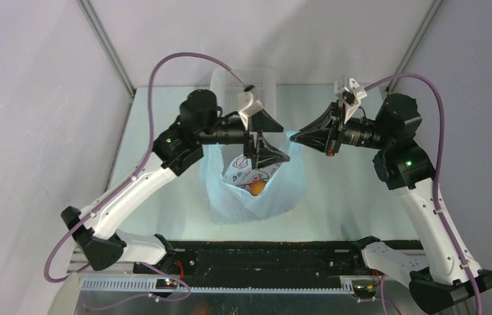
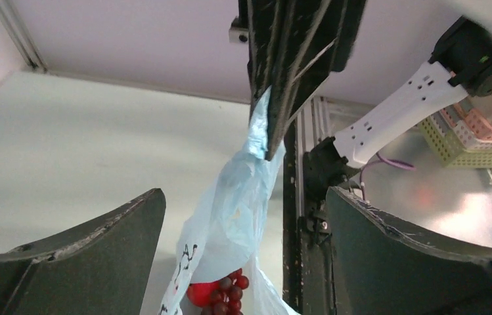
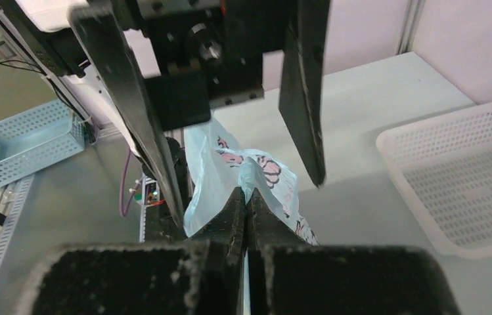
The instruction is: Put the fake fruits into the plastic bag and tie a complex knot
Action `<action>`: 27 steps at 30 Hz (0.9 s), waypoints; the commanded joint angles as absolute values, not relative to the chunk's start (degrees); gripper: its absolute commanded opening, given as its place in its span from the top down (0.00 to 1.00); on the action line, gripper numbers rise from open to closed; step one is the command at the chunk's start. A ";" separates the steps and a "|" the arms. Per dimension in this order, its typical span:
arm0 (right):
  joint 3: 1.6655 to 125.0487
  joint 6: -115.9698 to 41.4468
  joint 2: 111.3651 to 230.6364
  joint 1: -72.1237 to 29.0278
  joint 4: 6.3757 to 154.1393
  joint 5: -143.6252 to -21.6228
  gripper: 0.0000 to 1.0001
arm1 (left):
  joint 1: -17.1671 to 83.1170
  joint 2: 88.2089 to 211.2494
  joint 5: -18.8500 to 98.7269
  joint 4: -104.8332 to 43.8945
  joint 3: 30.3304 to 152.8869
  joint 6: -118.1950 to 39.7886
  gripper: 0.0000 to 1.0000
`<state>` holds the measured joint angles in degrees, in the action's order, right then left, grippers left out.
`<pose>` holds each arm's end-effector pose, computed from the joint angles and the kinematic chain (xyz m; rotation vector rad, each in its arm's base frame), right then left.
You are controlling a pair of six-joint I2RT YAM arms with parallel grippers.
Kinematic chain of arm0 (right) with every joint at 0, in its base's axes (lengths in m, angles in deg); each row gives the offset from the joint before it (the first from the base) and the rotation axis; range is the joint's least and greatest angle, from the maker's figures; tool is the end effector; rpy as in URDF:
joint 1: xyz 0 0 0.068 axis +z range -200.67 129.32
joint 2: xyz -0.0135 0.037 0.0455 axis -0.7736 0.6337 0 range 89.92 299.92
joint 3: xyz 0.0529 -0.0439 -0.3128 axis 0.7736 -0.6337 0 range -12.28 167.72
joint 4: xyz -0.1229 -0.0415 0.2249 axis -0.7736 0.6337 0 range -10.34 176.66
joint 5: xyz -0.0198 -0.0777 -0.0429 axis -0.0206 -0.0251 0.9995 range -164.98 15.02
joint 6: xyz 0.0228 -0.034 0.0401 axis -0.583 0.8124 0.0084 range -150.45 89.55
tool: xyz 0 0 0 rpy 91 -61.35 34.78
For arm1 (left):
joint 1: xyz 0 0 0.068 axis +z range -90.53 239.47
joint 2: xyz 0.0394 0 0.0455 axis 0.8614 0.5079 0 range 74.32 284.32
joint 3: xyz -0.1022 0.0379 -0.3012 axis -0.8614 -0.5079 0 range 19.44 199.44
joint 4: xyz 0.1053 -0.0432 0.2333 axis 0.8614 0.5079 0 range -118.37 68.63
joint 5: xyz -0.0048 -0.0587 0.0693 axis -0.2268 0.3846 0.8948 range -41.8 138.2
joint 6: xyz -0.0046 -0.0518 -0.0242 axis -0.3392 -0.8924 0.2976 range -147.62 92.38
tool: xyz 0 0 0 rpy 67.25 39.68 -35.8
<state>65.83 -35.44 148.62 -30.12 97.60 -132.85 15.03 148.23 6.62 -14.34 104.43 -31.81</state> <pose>0.1400 0.0892 0.5206 -1.0141 1.3290 1.1141 0.1699 -0.2044 0.5143 1.1286 1.3470 -1.2185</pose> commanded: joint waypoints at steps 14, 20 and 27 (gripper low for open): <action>66.08 -38.06 147.90 -27.31 93.72 -127.79 1.00 | 11.88 152.16 9.41 -17.17 103.20 -33.23 0.27; 66.04 -38.03 147.97 -26.99 94.39 -126.24 1.00 | 11.45 152.69 8.83 -20.34 101.85 -34.98 0.70; 63.59 -37.38 145.61 -28.16 94.37 -127.34 0.23 | 11.54 151.77 9.03 -21.37 100.61 -34.75 1.00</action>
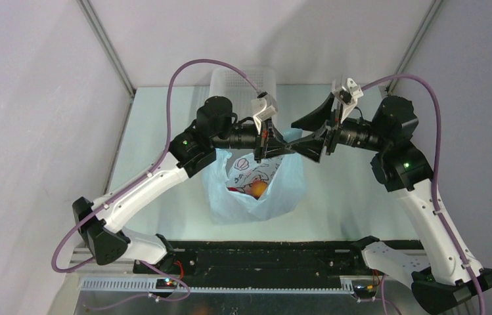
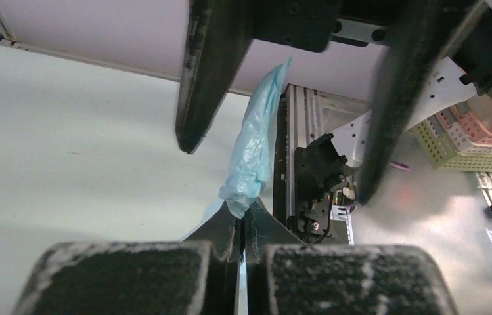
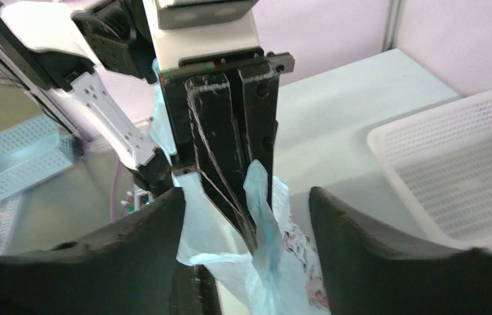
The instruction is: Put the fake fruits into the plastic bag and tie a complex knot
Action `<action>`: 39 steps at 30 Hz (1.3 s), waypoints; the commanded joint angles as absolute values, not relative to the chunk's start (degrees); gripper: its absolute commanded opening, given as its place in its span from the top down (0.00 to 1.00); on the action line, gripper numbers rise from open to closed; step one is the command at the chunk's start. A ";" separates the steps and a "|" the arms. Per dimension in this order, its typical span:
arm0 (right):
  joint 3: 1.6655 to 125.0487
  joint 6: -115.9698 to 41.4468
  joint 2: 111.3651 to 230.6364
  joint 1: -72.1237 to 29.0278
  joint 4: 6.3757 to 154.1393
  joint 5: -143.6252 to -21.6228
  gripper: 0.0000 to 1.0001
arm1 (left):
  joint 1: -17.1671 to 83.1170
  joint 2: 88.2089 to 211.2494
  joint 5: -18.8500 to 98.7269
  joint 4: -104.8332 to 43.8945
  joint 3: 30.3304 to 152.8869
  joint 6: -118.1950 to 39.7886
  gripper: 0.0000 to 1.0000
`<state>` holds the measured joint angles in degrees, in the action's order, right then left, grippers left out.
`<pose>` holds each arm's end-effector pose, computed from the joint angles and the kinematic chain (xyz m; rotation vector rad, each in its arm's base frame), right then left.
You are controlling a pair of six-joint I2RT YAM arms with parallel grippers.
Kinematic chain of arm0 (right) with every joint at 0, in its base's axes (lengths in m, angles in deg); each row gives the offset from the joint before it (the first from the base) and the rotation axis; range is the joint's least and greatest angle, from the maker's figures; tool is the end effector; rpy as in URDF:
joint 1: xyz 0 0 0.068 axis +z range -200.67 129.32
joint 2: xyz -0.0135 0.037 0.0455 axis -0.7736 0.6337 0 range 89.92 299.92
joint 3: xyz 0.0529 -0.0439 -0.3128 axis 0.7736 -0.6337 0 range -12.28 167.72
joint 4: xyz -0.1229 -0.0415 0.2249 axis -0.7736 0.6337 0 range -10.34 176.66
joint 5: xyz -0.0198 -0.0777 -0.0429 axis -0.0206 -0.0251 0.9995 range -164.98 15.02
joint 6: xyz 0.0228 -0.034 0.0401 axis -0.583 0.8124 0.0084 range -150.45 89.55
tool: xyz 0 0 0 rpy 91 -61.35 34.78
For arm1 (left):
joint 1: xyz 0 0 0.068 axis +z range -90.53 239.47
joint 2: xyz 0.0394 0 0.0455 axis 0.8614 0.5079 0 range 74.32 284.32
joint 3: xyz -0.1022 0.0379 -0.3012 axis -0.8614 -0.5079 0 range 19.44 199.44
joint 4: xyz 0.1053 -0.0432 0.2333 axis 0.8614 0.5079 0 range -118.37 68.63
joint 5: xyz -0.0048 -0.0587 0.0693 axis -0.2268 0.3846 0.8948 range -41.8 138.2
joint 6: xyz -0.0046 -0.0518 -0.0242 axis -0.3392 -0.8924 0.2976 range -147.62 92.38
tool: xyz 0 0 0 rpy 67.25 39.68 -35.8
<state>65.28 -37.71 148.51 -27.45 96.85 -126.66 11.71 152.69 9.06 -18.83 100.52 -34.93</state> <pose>0.1405 0.0949 0.5193 -0.9420 1.3692 1.0981 0.1837 -0.2405 0.4788 1.1240 1.4523 -1.2706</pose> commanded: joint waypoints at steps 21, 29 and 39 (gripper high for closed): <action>43.40 -42.76 141.85 -32.17 74.48 -135.22 0.21 | 12.00 150.88 6.28 -21.58 101.36 -35.08 1.00; 43.32 -43.42 145.29 -29.97 71.34 -135.39 0.41 | 11.97 151.01 6.23 -21.84 101.46 -35.46 1.00; 43.02 -41.34 145.75 -28.80 74.84 -134.68 0.54 | 12.11 150.76 6.52 -23.94 101.11 -36.96 1.00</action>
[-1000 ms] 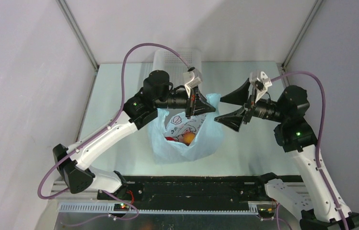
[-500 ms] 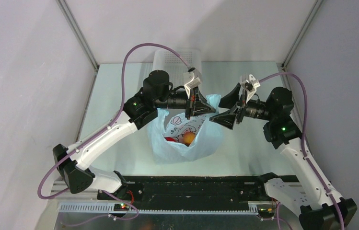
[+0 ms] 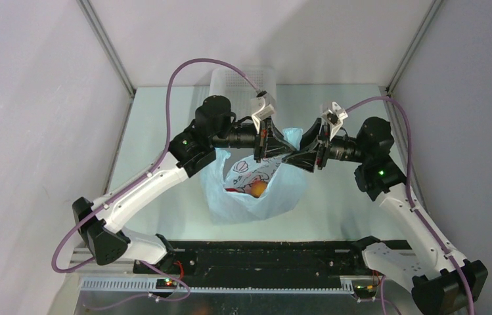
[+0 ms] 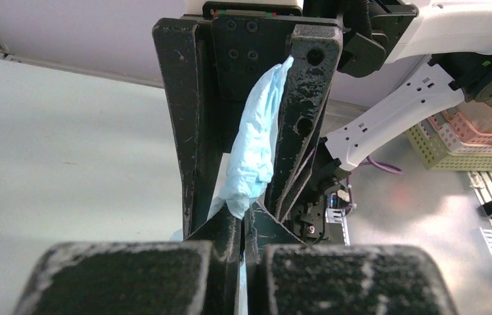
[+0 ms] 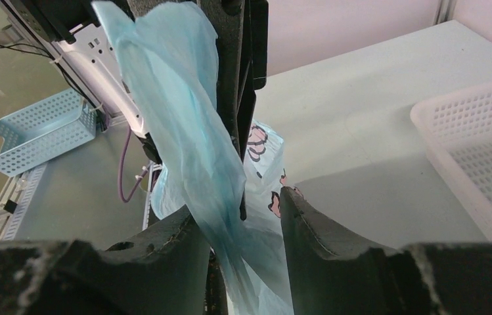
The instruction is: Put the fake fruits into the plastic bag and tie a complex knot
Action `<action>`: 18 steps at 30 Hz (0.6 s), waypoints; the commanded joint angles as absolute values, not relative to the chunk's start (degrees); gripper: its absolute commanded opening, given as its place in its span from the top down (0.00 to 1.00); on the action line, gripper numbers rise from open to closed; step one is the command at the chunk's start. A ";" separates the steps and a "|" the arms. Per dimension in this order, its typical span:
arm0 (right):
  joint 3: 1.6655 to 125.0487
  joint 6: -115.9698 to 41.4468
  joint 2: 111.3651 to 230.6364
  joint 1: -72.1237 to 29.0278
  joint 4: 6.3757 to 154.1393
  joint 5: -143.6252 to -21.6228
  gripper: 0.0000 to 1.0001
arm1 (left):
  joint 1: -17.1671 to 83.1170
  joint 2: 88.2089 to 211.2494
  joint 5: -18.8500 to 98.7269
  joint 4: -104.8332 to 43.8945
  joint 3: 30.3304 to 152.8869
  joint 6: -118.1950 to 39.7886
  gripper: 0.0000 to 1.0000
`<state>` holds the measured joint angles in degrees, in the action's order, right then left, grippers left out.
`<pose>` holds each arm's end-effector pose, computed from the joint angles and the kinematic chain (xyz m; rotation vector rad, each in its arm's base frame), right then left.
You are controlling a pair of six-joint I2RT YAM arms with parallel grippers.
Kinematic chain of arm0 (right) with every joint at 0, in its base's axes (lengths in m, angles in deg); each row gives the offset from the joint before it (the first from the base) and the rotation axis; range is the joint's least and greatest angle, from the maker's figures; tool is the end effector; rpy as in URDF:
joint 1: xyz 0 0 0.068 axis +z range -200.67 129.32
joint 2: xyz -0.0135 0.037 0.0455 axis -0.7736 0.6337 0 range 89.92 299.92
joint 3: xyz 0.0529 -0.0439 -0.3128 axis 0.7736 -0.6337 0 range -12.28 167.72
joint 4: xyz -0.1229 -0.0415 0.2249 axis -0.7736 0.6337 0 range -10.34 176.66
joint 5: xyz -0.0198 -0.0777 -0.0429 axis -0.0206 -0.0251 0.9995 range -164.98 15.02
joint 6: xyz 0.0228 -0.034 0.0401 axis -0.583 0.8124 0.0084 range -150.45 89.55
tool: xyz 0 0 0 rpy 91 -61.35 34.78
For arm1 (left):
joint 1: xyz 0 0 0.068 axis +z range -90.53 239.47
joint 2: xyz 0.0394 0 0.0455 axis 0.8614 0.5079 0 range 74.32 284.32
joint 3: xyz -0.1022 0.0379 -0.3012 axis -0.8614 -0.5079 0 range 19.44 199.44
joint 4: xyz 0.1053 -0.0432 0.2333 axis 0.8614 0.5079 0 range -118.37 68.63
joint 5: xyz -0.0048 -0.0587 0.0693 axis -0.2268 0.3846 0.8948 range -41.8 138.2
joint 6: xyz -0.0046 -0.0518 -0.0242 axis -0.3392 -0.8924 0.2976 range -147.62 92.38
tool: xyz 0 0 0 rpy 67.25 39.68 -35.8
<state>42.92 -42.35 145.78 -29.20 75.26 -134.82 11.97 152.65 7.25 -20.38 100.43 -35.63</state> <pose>0.1569 0.0995 0.4358 -0.9934 1.3498 1.2252 0.1836 -0.2399 0.4814 1.1329 1.4224 -1.2993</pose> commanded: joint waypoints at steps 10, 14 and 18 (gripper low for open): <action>42.30 -42.27 146.00 -28.86 74.32 -133.95 1.00 | 12.27 150.09 6.84 -24.98 100.71 -37.92 1.00; 41.76 -42.26 145.34 -29.03 74.45 -133.10 1.00 | 12.86 149.34 7.37 -25.05 100.84 -38.57 0.39; 41.34 -42.41 144.87 -29.26 74.52 -132.64 1.00 | 14.43 147.53 8.04 -21.92 102.49 -38.38 0.01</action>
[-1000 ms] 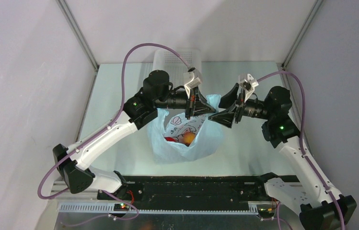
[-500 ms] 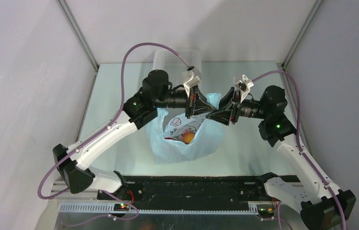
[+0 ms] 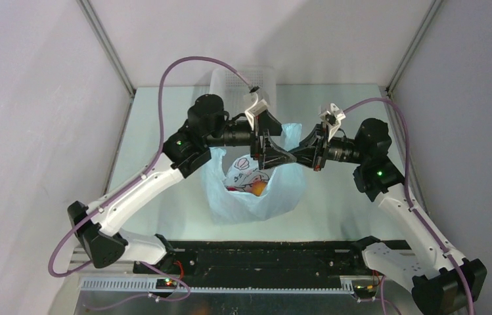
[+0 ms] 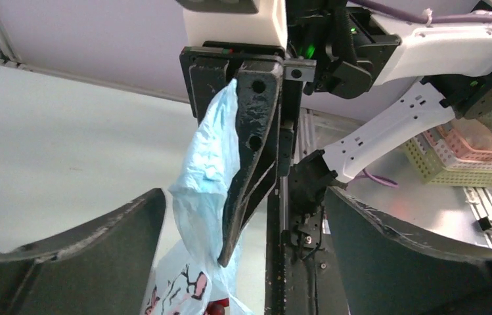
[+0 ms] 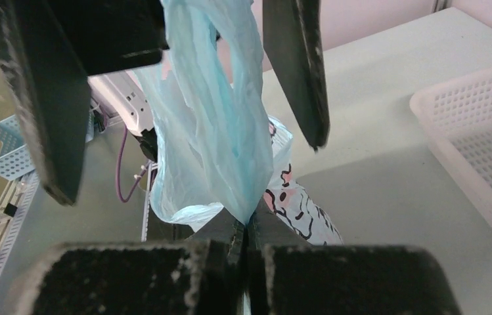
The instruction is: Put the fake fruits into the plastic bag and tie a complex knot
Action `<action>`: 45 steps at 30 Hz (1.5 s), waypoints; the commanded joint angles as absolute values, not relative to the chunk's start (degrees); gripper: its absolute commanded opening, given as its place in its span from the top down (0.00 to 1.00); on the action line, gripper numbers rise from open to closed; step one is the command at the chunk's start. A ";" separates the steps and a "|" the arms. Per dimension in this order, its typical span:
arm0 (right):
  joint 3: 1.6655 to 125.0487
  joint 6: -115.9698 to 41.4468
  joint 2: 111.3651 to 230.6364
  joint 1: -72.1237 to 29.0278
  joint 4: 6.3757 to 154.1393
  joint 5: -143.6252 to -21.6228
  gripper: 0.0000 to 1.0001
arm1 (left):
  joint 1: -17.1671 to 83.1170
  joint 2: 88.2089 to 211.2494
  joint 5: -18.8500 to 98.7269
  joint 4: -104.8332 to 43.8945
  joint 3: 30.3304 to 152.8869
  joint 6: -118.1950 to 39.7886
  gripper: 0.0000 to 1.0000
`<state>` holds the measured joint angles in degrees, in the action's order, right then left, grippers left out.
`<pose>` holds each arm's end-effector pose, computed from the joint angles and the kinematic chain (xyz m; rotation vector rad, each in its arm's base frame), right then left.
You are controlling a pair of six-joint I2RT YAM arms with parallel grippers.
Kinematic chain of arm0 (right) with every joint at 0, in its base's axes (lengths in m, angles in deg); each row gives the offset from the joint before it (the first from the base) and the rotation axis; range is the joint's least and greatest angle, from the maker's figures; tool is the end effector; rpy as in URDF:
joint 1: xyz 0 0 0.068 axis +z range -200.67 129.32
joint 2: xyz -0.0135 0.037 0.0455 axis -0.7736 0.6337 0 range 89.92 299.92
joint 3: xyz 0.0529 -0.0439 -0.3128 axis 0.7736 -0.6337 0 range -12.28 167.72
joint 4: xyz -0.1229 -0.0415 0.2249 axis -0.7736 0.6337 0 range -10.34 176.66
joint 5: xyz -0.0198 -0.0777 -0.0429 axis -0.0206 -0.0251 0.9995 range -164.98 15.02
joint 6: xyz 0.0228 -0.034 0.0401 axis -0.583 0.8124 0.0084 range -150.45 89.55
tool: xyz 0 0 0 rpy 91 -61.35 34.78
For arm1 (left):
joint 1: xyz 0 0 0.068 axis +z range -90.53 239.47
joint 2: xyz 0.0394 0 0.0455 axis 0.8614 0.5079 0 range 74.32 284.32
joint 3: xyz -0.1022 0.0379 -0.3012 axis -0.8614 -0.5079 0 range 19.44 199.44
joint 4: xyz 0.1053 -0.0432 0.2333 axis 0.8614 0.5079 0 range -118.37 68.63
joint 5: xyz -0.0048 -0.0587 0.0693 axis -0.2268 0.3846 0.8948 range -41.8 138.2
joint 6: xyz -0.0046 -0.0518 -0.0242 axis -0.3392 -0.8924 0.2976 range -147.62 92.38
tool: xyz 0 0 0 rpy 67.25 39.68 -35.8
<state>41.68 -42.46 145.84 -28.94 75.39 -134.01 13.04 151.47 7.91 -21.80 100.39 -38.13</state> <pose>0.1585 0.1007 0.4281 -0.9791 1.3788 1.2297 0.1834 -0.2310 0.4894 1.0768 1.4171 -1.3050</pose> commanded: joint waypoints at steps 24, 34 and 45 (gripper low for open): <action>41.33 -44.26 144.85 -30.11 72.52 -132.32 1.00 | 34.73 114.23 9.30 -3.35 85.11 -34.29 0.01; 41.34 -44.48 144.99 -30.11 72.58 -132.46 1.00 | 35.67 110.26 11.53 -5.67 75.15 -35.81 0.07; 41.34 -42.58 143.71 -29.77 75.52 -132.55 1.00 | 35.73 112.38 3.06 -23.45 67.56 -46.75 0.81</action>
